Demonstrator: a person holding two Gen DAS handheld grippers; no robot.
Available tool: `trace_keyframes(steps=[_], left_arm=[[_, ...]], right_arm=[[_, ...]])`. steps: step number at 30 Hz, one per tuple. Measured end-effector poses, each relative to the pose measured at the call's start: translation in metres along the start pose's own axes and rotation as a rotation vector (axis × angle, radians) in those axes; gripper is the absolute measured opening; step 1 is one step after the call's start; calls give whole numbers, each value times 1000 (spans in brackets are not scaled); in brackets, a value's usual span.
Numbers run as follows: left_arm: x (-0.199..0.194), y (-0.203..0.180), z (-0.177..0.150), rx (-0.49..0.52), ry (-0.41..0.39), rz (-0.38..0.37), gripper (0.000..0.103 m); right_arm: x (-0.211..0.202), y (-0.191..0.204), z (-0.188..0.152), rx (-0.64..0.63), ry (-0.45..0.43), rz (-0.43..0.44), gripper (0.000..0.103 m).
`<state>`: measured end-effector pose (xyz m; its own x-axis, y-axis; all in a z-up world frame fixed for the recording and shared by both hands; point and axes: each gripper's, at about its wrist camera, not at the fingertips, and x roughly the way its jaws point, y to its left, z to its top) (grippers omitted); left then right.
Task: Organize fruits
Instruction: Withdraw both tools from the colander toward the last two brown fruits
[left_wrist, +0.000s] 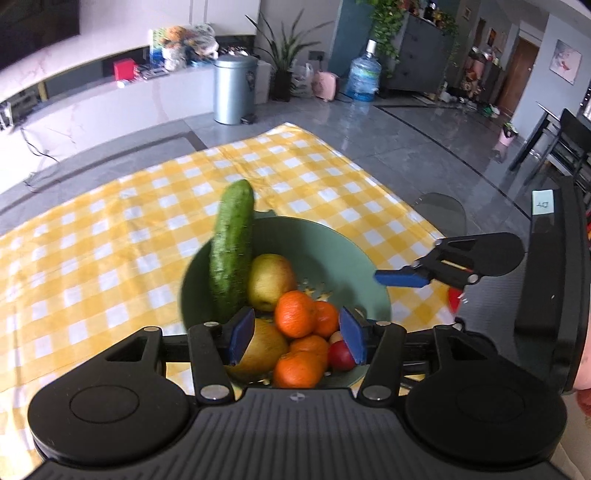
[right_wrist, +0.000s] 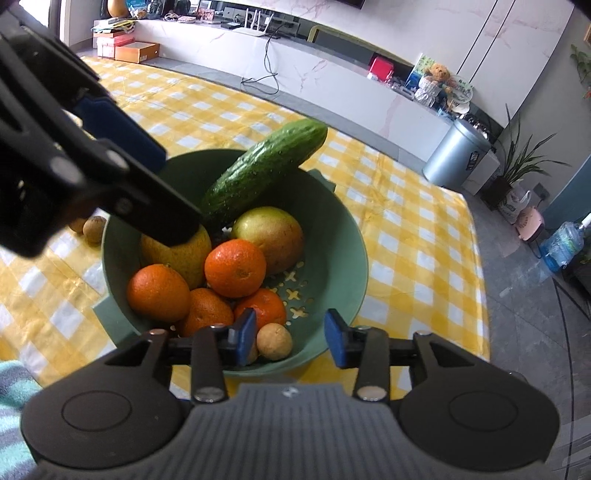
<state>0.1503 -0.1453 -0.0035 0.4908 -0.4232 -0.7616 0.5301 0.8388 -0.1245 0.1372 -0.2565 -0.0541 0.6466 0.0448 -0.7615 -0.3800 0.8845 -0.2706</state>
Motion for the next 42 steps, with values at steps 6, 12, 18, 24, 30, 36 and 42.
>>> trace_keyframes(steps=[6, 12, 18, 24, 30, 36, 42], left_arm=[[-23, 8, -8, -20, -32, 36, 63], [-45, 14, -18, -27, -57, 70, 63], [-65, 23, -33, -31, -80, 132, 63], [-80, 39, -46, -58, -99, 156, 63], [-95, 56, -58, -103, -133, 167, 63], [-100, 72, -74, -143, -159, 144, 63], [-93, 88, -87, -187, -130, 134, 63]], right_arm=[[-16, 4, 2, 2, -41, -67, 69], [-25, 2, 4, 40, -53, -139, 75], [-42, 7, 6, 92, -95, -136, 75], [-64, 21, 10, 233, -163, -56, 77], [-80, 48, 17, 383, -237, 28, 81], [-83, 87, 19, 439, -284, 87, 81], [-71, 115, 20, 449, -246, 140, 81]])
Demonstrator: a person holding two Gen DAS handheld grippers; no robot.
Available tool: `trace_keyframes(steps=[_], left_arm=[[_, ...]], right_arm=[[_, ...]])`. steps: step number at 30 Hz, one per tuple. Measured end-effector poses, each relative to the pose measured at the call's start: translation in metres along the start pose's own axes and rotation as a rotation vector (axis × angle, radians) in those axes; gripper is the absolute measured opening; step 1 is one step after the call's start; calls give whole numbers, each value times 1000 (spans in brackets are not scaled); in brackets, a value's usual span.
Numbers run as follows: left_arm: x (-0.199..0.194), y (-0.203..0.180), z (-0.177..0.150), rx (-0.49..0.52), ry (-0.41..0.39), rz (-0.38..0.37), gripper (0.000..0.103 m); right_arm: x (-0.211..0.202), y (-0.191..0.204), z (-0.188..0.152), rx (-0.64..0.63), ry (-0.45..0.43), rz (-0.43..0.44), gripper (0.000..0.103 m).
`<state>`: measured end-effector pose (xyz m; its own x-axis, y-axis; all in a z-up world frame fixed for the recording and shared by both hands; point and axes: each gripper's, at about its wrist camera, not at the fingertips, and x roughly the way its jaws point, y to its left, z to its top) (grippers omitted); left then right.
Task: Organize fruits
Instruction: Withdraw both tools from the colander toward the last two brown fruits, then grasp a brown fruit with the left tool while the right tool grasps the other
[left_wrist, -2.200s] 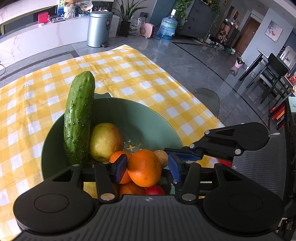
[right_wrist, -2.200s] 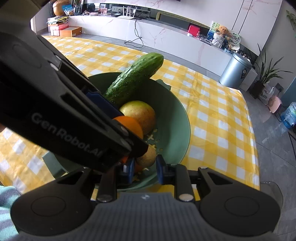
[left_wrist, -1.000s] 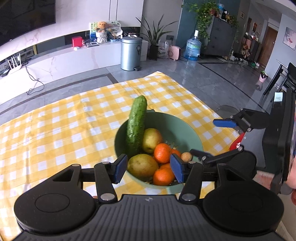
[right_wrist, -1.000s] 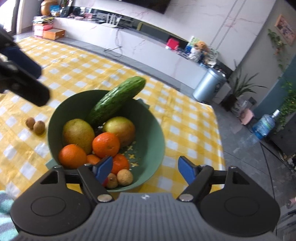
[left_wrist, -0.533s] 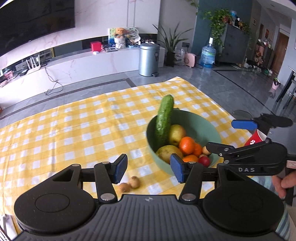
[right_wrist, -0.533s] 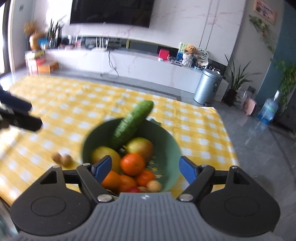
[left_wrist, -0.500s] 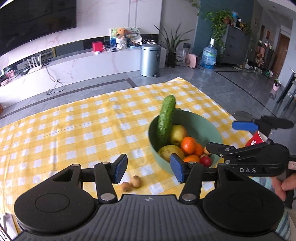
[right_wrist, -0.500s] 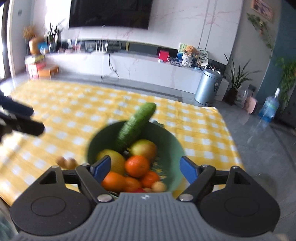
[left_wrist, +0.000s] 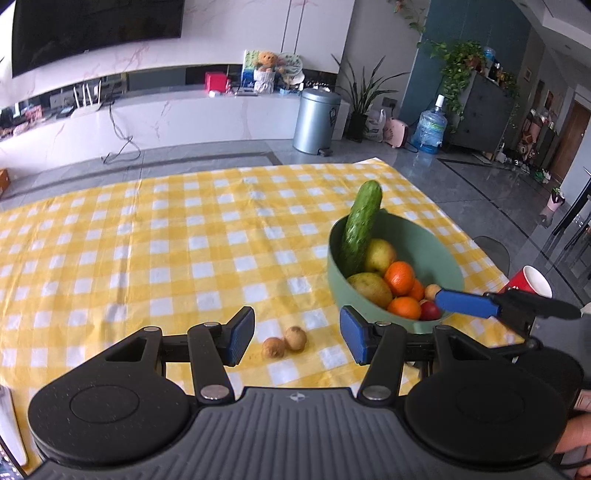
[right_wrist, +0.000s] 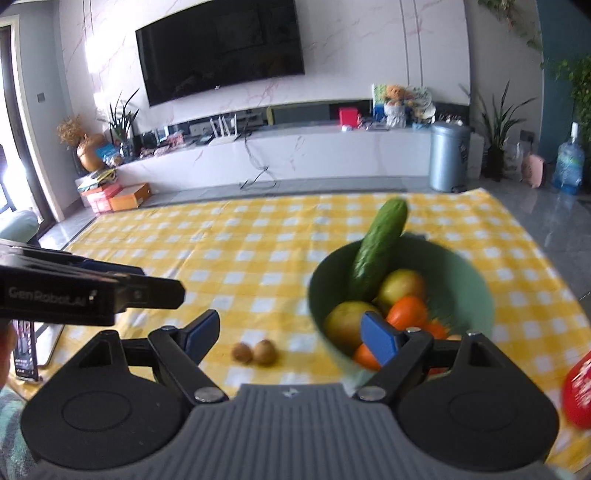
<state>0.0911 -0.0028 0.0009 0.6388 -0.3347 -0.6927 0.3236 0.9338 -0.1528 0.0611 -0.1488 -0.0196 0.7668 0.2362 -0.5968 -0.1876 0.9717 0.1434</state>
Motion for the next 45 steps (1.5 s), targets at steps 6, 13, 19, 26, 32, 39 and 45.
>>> trace_keyframes(steps=[6, 13, 19, 26, 32, 39, 45], left_arm=[[8, 14, -4, -33, 19, -3, 63], [23, 29, -8, -63, 58, -13, 62], [45, 43, -12, -91, 104, -27, 58], [74, 48, -19, -88, 176, -43, 52], [94, 49, -23, -94, 223, -85, 49], [116, 42, -23, -61, 263, -94, 39], [128, 46, -24, -70, 284, -93, 37]], right_arm=[[19, 14, -8, -18, 61, 17, 79], [41, 24, -13, -46, 120, 37, 62], [61, 26, -14, -66, 161, 48, 46], [85, 26, -17, -97, 194, 49, 31], [105, 29, -24, -197, 210, 16, 21], [115, 19, -31, -218, 230, 11, 20], [119, 13, -32, -199, 243, 19, 20]])
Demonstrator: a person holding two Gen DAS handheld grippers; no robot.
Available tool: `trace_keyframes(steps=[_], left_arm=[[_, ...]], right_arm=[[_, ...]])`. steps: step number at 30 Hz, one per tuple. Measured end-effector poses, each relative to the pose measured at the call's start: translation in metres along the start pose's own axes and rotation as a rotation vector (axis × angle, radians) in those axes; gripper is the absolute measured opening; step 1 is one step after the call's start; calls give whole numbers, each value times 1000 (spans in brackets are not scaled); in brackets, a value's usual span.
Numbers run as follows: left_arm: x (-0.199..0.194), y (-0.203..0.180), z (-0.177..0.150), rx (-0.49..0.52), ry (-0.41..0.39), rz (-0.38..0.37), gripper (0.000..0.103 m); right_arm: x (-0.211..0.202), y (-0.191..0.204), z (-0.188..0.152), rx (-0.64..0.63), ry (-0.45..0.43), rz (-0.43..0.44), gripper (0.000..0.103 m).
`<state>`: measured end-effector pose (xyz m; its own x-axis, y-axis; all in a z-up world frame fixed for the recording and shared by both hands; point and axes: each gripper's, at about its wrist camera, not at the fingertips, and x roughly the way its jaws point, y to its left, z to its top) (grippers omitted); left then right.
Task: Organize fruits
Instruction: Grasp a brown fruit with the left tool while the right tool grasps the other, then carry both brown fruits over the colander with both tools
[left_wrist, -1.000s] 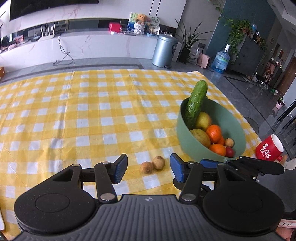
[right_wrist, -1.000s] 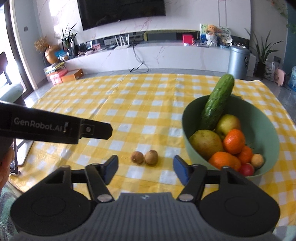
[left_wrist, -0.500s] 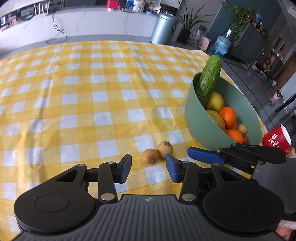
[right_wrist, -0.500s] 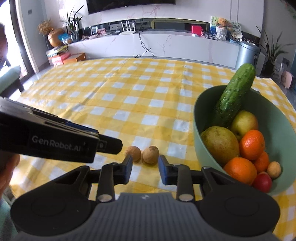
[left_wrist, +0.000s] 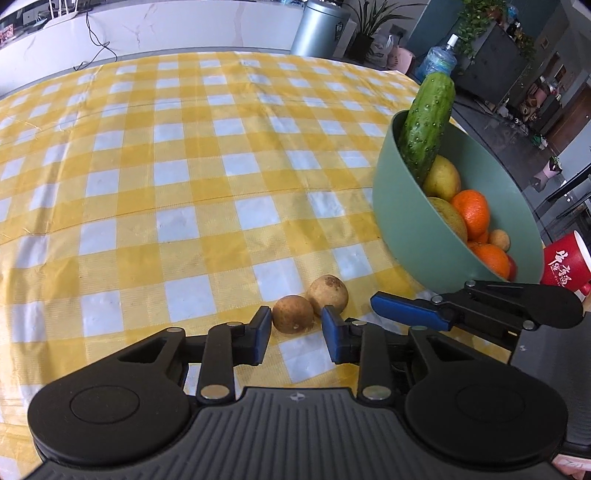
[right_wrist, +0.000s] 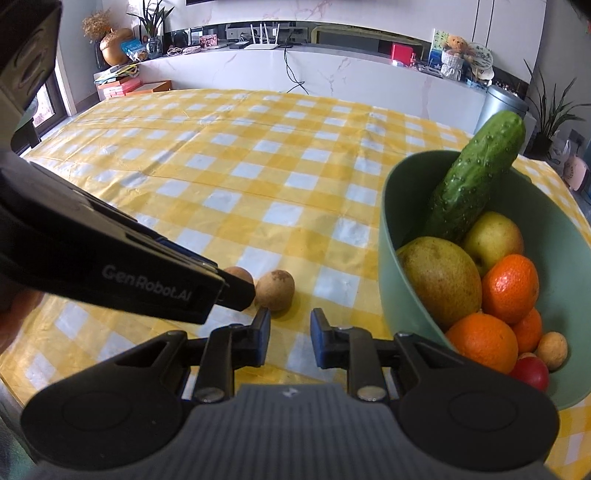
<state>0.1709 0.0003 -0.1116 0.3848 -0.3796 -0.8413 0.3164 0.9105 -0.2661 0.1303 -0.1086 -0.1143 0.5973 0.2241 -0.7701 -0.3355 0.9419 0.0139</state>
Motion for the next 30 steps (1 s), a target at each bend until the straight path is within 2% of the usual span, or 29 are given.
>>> trace_keyframes(steps=[6, 8, 11, 20, 30], left_arm=[[6, -1, -1, 19, -7, 8, 33], [5, 1, -1, 12, -6, -1, 28], [-1, 0, -1, 30, -22, 41, 28], [-20, 10, 2, 3, -40, 67, 28], [-30, 1, 3, 19, -44, 85, 28]], right_arm=[[1, 4, 1, -21, -11, 11, 20], [2, 6, 2, -36, -9, 9, 20], [2, 9, 3, -49, -17, 3, 20], [11, 11, 10, -48, -25, 4, 21], [17, 14, 15, -47, -26, 1, 22]])
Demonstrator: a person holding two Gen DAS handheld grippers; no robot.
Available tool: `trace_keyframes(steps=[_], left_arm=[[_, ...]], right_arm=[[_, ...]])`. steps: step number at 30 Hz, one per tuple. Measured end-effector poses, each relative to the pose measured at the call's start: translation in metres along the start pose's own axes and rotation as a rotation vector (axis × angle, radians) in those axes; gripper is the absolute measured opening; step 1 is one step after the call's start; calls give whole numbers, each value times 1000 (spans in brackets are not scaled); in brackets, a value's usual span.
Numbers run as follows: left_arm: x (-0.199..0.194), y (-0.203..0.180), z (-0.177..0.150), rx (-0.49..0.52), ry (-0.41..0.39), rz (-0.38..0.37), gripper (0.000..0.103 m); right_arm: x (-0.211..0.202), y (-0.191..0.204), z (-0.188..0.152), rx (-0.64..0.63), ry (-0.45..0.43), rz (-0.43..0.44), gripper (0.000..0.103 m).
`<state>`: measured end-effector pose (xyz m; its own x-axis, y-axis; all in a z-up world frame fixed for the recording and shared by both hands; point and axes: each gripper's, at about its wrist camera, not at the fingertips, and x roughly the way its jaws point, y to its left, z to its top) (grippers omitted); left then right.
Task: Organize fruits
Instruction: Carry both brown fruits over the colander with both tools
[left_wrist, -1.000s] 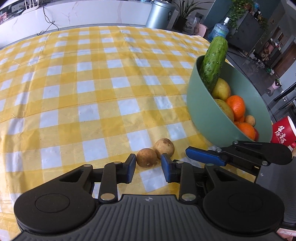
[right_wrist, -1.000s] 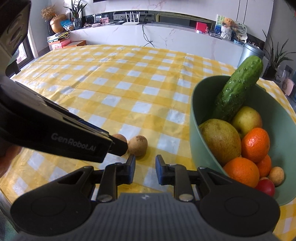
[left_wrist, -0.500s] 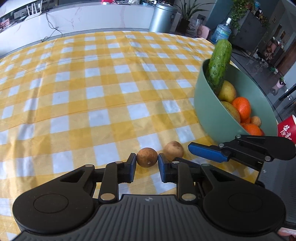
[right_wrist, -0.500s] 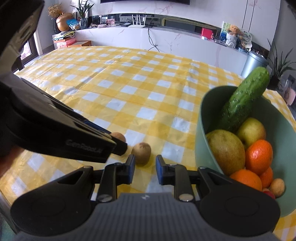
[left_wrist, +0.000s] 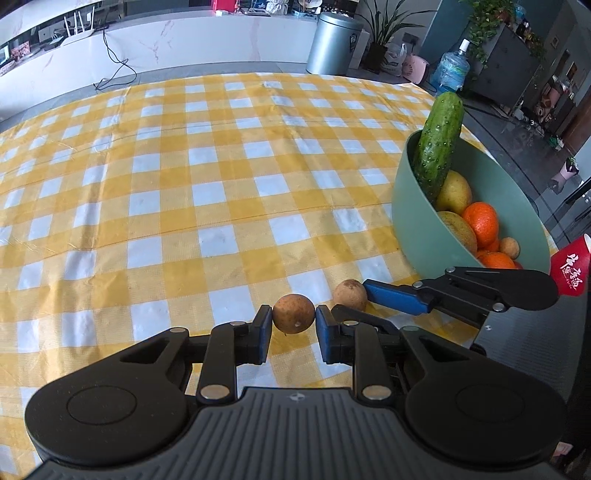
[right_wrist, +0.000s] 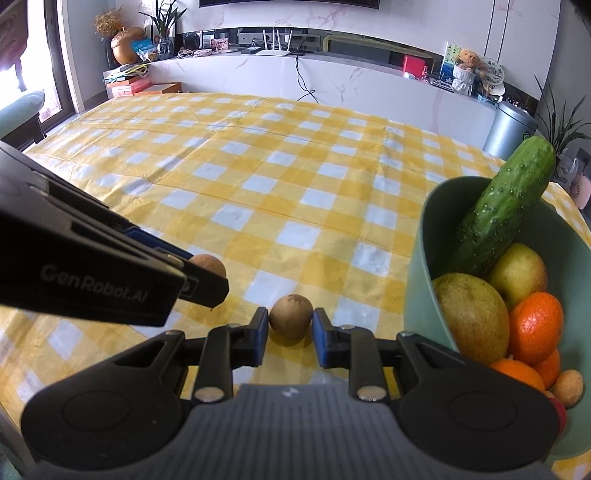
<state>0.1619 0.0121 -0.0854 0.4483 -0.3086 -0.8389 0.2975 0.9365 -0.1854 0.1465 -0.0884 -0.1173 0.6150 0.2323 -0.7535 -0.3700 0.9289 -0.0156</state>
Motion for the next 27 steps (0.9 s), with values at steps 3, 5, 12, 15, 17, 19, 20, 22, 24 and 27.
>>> trace_keyframes(steps=[3, 5, 12, 15, 17, 19, 20, 22, 24, 27], left_arm=[[-9, -3, 0, 4, -13, 10, 28], [-17, -6, 0, 3, -22, 14, 28], [-47, -26, 0, 31, -68, 35, 28], [-58, -39, -1, 53, -88, 35, 28], [-65, -49, -1, 68, -100, 29, 28], [-72, -59, -1, 83, -113, 16, 28], [-74, -65, -1, 91, -119, 9, 28], [-78, -77, 1, 113, -130, -7, 28], [-79, -91, 2, 138, -140, -23, 28], [-78, -110, 6, 171, -149, -56, 28]], right_arm=[[-8, -1, 1, 6, -11, 3, 22], [-15, 0, 2, 5, -21, 10, 22], [-56, -5, 2, 35, -79, 39, 22], [-77, -10, 0, 52, -112, 46, 22], [-91, -15, -3, 66, -136, 52, 22], [-106, -21, -6, 84, -157, 58, 22], [-112, -25, -8, 94, -166, 60, 22], [-125, -34, -12, 119, -182, 62, 22], [-137, -45, -17, 147, -194, 62, 22], [-153, -63, -25, 183, -209, 47, 22]])
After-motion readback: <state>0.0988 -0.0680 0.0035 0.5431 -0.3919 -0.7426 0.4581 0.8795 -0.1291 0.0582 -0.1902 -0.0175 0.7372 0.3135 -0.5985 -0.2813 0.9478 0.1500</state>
